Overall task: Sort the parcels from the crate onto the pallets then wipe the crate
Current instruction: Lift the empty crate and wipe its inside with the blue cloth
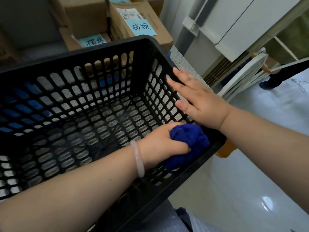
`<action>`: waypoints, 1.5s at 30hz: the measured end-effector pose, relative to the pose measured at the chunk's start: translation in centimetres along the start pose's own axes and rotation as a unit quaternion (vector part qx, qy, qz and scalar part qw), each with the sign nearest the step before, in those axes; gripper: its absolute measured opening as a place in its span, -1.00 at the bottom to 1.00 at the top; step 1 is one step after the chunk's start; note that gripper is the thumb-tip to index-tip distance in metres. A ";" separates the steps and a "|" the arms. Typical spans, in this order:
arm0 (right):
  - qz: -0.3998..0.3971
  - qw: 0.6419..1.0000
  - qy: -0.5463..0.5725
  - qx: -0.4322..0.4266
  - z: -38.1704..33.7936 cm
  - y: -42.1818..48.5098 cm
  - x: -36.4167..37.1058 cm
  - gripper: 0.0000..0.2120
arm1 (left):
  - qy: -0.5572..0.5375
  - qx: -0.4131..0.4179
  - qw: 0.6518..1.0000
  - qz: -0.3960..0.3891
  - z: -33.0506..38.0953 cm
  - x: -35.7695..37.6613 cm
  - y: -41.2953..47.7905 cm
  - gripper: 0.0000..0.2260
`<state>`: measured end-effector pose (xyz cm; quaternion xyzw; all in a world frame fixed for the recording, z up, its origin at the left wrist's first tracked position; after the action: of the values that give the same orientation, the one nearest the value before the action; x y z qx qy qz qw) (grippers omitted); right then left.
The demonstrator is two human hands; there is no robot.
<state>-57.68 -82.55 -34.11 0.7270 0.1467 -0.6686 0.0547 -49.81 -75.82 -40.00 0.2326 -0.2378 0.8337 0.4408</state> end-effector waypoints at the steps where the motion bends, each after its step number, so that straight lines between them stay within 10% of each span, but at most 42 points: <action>1: 0.001 1.000 -0.004 0.002 0.0 0.0 0.0 -0.36 | 0.005 0.000 1.000 -0.014 0.3 0.0 -0.6 -0.65; 6: -0.012 1.000 -0.009 0.015 0.1 0.0 0.0 -0.40 | 0.117 0.003 0.986 -0.121 1.9 -0.3 -4.2 -0.79; 14: -0.005 1.000 -0.020 0.004 -0.2 0.0 0.1 -0.38 | 0.375 -0.143 0.916 0.016 -6.8 -7.2 -2.0 -0.74; 21: 0.006 1.000 -0.016 -0.004 -0.2 0.1 0.2 -0.40 | 0.138 -0.179 0.961 0.158 -9.7 -8.8 0.0 -0.66; 35: 0.000 0.999 -0.036 -0.004 -0.3 -0.2 0.1 -0.42 | 0.069 -0.158 0.967 -0.185 -0.9 -1.0 -3.2 -0.71; 45: 0.005 0.999 -0.034 -0.009 -0.3 0.0 0.1 -0.41 | 0.389 -0.171 0.901 0.084 -9.5 -9.3 -2.3 -0.74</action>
<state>-57.39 -82.42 -34.17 0.7039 0.1474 -0.6914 0.0697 -44.88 -74.75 -52.48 -0.2102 -0.2054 0.8381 0.4596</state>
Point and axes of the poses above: each hand's wrist, its own y-axis towards the middle knuckle, its own x-axis out of the palm, z = x × y, the point moved 9 cm from there along y, towards the middle knuckle, and after that the axes turned 9 degrees about -y, right-handed, at the moved point
